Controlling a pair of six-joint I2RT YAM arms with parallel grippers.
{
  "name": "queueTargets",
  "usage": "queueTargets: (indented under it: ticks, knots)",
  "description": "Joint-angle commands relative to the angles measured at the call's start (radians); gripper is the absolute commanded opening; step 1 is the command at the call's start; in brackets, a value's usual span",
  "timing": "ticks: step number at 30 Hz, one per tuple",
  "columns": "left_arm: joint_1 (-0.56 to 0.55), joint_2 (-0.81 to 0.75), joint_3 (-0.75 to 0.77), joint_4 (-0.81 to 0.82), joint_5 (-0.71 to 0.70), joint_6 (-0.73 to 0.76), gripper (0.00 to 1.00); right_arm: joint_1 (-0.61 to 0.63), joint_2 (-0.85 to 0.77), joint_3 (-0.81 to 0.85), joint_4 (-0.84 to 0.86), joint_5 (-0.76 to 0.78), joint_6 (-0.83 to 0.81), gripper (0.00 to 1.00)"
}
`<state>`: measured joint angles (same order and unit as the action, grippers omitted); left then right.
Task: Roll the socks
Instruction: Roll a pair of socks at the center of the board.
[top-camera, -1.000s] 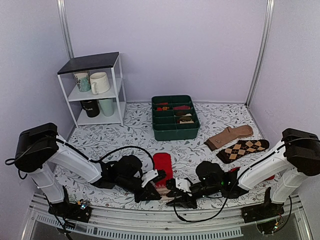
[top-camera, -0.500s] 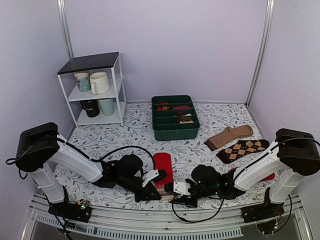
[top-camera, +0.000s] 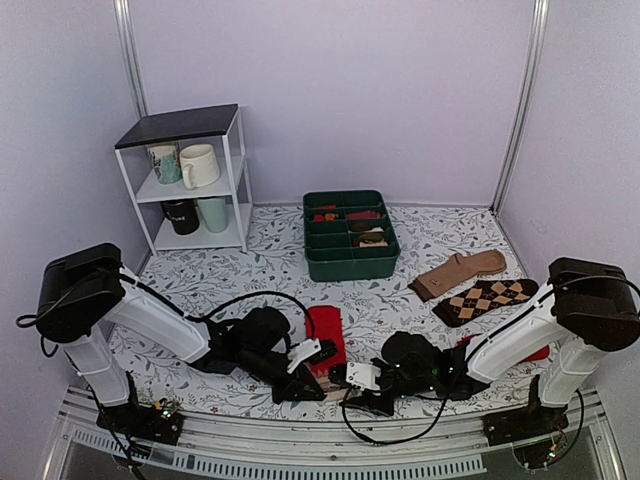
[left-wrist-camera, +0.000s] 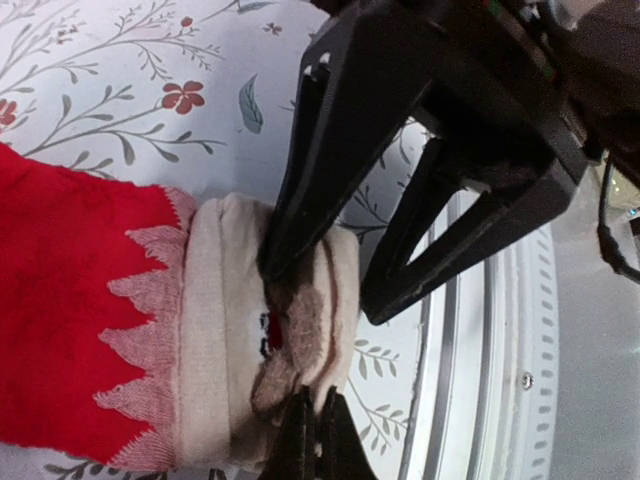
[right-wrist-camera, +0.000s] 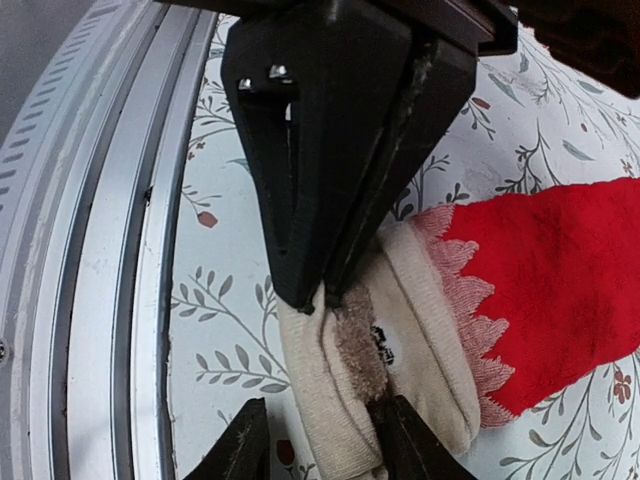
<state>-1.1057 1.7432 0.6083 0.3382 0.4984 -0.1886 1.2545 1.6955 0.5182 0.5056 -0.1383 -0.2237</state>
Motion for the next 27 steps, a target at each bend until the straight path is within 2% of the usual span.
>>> queueTargets:
  ticks: [1,9,15,27]
  knots:
    - [0.0,0.053,-0.031,-0.155,-0.031,0.012,0.0,0.005,-0.059,-0.029,0.003,0.045,-0.002,0.39]
    - [0.001,0.058,-0.03,-0.156,-0.029,0.008,0.0,0.009,-0.19,-0.07,0.015,-0.051,-0.014,0.39]
    - [0.0,0.061,-0.027,-0.159,-0.028,0.009,0.0,0.01,-0.107,-0.04,0.023,-0.095,-0.023,0.38]
    - [0.001,0.059,-0.03,-0.163,-0.028,0.012,0.0,0.009,0.009,-0.01,0.038,-0.07,-0.012,0.32]
